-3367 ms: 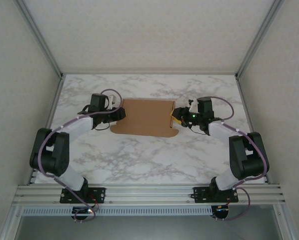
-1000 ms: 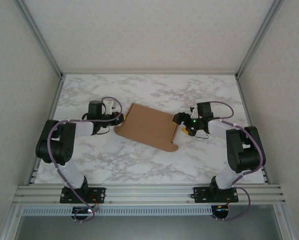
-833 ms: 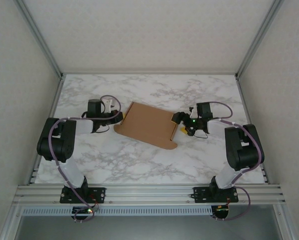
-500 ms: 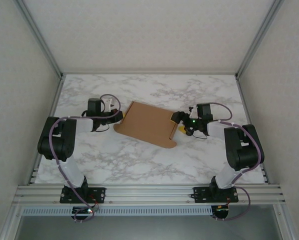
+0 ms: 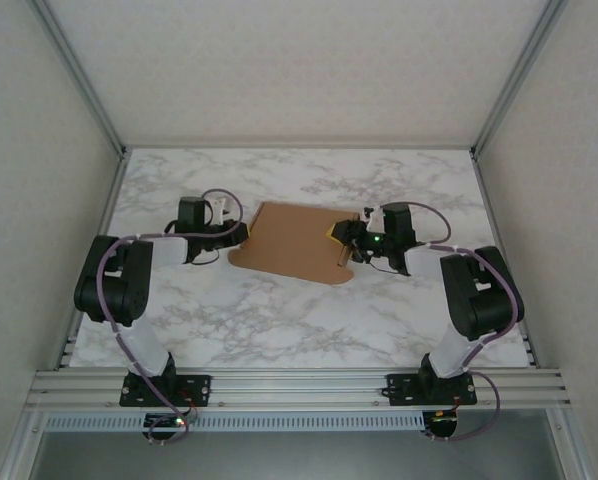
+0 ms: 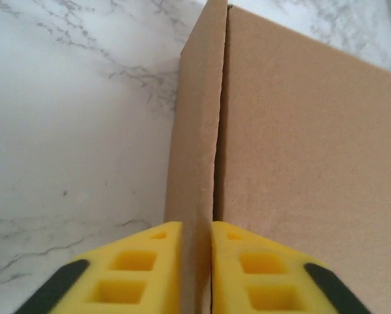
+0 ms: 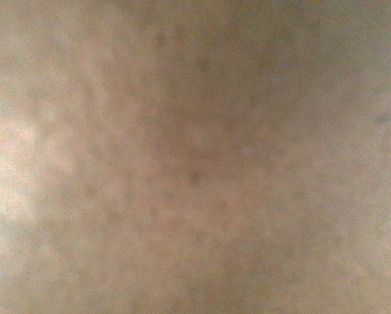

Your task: Fold the paper box

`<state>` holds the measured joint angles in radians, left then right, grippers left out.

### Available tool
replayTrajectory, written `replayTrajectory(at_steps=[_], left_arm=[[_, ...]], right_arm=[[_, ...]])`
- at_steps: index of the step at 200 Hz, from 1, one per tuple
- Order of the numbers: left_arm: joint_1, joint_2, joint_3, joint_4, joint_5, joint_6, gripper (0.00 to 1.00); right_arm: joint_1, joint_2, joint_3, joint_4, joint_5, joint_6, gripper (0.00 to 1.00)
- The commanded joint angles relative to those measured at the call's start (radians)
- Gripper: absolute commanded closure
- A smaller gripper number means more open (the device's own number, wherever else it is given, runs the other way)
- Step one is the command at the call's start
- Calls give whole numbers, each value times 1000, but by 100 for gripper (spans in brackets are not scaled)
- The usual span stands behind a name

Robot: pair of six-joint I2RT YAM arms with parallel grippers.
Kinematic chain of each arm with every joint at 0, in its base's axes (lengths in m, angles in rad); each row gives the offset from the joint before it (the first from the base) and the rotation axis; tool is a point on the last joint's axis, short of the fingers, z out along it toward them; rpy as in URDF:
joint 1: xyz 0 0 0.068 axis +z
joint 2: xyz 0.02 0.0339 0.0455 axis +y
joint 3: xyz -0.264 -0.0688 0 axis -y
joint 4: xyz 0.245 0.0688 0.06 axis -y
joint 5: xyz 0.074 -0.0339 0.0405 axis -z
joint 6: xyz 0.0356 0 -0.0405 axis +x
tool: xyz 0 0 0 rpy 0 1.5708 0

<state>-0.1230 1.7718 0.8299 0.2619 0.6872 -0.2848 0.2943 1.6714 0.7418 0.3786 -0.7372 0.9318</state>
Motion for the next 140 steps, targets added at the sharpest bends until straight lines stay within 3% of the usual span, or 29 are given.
replayTrajectory(at_steps=[1,38,67,104,140], left_arm=[[-27,-92,-35,-158,-147,24,65],[-78,-300,-21,-234,-355,116,54],[-251,-417,-14,-248,-608,321,45],[-437,-458,-19,-246,-549,566,47],[-534,-438,-20,-281,-532,758,44]], right_arm=[[-2,-81,43,-180,87,-80,45],[-13,-105,107,-392,112,-172,49],[-14,-92,128,-450,96,-207,49],[-15,-82,134,-464,58,-209,48],[-16,-63,131,-447,31,-192,48]])
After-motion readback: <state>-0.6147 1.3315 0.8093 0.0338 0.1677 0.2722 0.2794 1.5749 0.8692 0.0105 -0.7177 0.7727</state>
